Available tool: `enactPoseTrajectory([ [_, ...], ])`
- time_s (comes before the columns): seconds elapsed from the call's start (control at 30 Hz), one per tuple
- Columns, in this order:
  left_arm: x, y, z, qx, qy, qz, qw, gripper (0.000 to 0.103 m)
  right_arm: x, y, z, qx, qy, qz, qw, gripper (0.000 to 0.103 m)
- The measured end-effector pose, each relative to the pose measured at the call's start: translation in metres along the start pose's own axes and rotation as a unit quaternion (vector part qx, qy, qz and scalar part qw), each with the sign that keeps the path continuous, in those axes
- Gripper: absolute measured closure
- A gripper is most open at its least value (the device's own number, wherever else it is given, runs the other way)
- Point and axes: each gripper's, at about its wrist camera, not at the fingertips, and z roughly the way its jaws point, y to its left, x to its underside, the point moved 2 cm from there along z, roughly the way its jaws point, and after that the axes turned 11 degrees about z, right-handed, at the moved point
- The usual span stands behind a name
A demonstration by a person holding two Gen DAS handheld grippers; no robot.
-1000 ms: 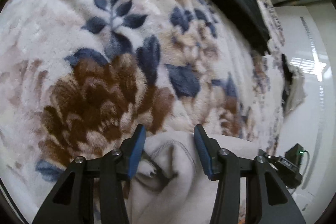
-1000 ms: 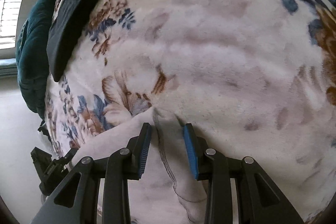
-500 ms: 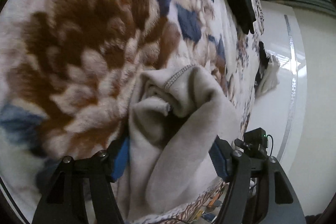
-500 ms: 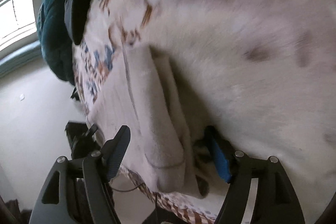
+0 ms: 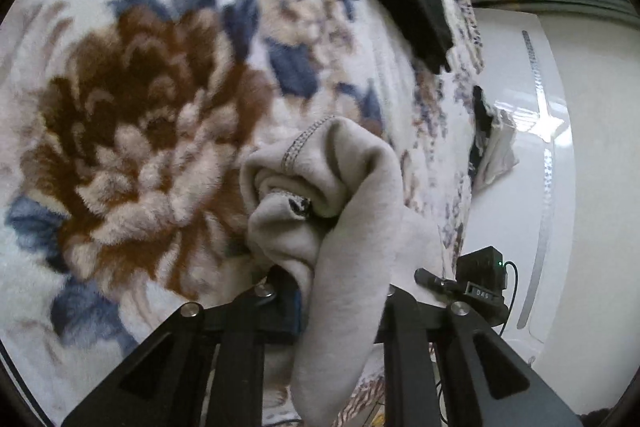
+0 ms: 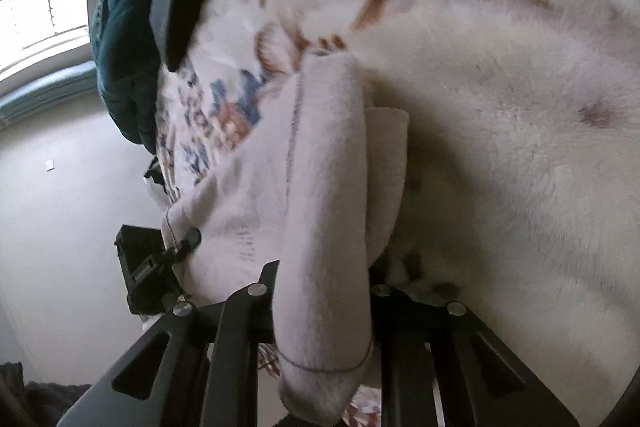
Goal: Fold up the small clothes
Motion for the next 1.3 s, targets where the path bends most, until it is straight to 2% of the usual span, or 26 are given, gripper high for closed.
enactPoseTrajectory([
  [0.13, -0.013, -0.018, -0.016, 0.013, -0.011, 0.010, 0.9998, 0.090, 0.008, 0.026, -0.013, -0.008, -0.019, -0.009, 1.000, 0.086],
  [0.23, -0.036, -0.031, -0.031, 0.021, -0.025, 0.019, 0.9993, 0.090, 0.007, 0.055, -0.025, -0.014, -0.033, -0.020, 0.999, 0.086],
  [0.33, -0.071, -0.043, -0.043, 0.025, -0.042, 0.031, 0.9983, 0.090, -0.001, 0.090, -0.039, -0.020, -0.048, -0.034, 0.998, 0.086],
  [0.47, -0.135, -0.065, -0.059, 0.027, -0.071, 0.060, 0.9953, 0.090, -0.029, 0.153, -0.052, -0.022, -0.071, -0.064, 0.995, 0.086],
  [0.67, -0.252, -0.084, -0.057, 0.013, -0.109, 0.095, 0.9893, 0.089, -0.115, 0.249, -0.056, -0.038, -0.104, -0.104, 0.988, 0.086],
  [0.7, -0.278, -0.083, -0.051, 0.007, -0.115, 0.102, 0.9881, 0.089, -0.137, 0.264, -0.053, -0.037, -0.109, -0.110, 0.987, 0.086],
  [0.87, -0.363, -0.070, -0.011, -0.024, -0.113, 0.121, 0.9859, 0.089, -0.233, 0.310, -0.037, -0.015, -0.124, -0.121, 0.985, 0.086],
  [0.93, -0.382, -0.065, 0.010, -0.053, -0.101, 0.143, 0.9831, 0.088, -0.272, 0.320, -0.025, 0.007, -0.125, -0.123, 0.984, 0.086],
  [1.0, -0.397, -0.056, 0.034, -0.089, -0.076, 0.160, 0.9803, 0.087, -0.295, 0.326, -0.012, 0.031, -0.125, -0.126, 0.984, 0.086],
  [1.1, -0.403, -0.040, 0.053, -0.116, -0.054, 0.158, 0.9790, 0.084, -0.331, 0.324, 0.007, 0.075, -0.125, -0.122, 0.982, 0.086],
  [1.17, -0.404, -0.034, 0.051, -0.114, -0.053, 0.147, 0.9811, 0.083, -0.345, 0.324, 0.016, 0.098, -0.126, -0.120, 0.980, 0.083],
  [1.2, -0.403, -0.034, 0.048, -0.113, -0.054, 0.144, 0.9816, 0.079, -0.348, 0.325, 0.018, 0.107, -0.127, -0.122, 0.979, 0.080],
  [1.27, -0.402, -0.038, 0.043, -0.137, -0.060, 0.146, 0.9779, 0.075, -0.346, 0.326, 0.020, 0.145, -0.139, -0.133, 0.971, 0.063],
  [1.3, -0.399, -0.044, 0.036, -0.152, -0.077, 0.153, 0.9734, 0.068, -0.343, 0.327, 0.020, 0.160, -0.146, -0.135, 0.967, 0.046],
])
